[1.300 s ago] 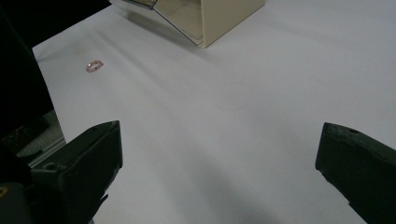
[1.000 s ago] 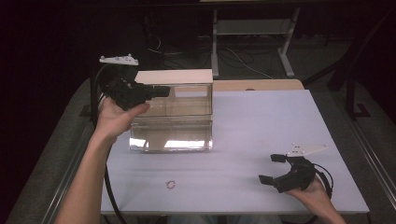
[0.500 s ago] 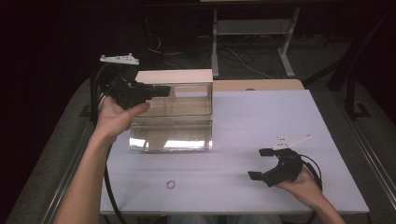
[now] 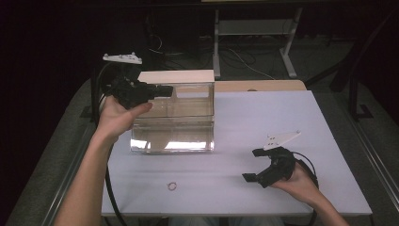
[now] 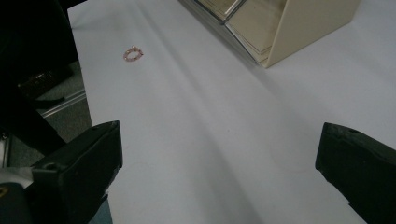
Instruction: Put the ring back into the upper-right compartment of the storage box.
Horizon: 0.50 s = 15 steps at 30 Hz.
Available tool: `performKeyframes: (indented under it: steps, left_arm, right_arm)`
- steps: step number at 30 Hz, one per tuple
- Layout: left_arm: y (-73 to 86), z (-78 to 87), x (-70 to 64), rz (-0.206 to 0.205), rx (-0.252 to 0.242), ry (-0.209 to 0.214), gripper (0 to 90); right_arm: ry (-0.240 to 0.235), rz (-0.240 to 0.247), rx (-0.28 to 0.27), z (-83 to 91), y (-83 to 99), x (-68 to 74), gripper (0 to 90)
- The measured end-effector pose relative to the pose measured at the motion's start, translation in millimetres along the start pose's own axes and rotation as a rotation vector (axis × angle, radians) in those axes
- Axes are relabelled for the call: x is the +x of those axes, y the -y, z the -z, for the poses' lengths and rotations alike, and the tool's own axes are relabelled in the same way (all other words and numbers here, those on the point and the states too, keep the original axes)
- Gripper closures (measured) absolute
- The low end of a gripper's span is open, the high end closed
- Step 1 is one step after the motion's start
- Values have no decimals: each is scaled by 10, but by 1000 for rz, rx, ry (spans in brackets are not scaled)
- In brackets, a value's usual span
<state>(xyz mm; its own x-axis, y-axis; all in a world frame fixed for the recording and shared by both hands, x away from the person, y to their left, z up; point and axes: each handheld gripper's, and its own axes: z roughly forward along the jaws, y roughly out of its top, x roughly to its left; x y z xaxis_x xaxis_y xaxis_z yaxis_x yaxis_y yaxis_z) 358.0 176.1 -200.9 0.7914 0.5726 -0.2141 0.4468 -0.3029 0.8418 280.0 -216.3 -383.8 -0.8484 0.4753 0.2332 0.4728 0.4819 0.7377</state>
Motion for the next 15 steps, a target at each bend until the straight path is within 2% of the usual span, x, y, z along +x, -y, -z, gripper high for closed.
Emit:
performKeyframes:
  steps: [10,15]
  left_arm:
    - [-14,-4,2,-10,5,8,894]
    - [-21,-1,10,-18,5,14,893]
  right_arm:
    - [-26,31,28,-79,-125,29,10]
    - [-41,61,39,-128,-222,55,10]
